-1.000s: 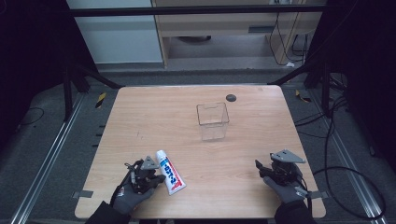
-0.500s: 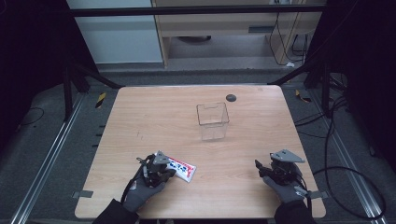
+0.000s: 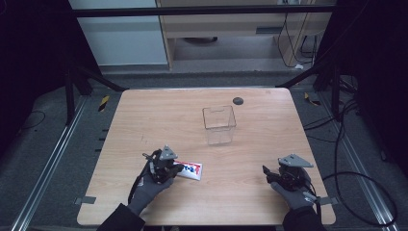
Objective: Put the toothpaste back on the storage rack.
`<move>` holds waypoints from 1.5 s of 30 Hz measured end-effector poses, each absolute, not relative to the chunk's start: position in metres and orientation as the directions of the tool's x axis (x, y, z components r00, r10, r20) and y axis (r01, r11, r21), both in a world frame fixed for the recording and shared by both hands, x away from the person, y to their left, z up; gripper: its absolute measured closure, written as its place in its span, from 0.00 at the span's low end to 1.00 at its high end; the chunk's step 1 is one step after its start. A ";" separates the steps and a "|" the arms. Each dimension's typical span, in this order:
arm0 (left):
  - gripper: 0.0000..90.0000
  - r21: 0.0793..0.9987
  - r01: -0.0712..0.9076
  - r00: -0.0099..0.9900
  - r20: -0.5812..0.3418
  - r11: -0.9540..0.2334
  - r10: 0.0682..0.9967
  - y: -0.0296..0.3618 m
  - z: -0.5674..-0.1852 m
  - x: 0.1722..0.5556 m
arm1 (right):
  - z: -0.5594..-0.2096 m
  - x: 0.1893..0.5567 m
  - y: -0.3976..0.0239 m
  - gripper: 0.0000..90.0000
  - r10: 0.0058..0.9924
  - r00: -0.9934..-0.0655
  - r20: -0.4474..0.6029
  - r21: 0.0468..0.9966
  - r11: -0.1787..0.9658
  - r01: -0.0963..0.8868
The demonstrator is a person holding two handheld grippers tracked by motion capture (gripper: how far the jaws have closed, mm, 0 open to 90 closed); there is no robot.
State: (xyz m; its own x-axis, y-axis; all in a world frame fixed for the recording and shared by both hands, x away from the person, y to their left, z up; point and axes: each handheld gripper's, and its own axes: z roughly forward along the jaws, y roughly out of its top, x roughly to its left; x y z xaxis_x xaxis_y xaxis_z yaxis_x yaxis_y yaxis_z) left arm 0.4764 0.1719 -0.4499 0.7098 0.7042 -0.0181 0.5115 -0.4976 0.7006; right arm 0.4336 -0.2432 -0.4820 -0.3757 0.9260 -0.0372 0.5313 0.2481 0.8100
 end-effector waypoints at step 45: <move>0.99 0.602 0.611 0.640 0.005 -0.513 0.769 0.213 -0.465 0.497 | -0.483 0.433 -0.245 0.35 0.929 -0.369 -0.039 0.806 0.247 0.538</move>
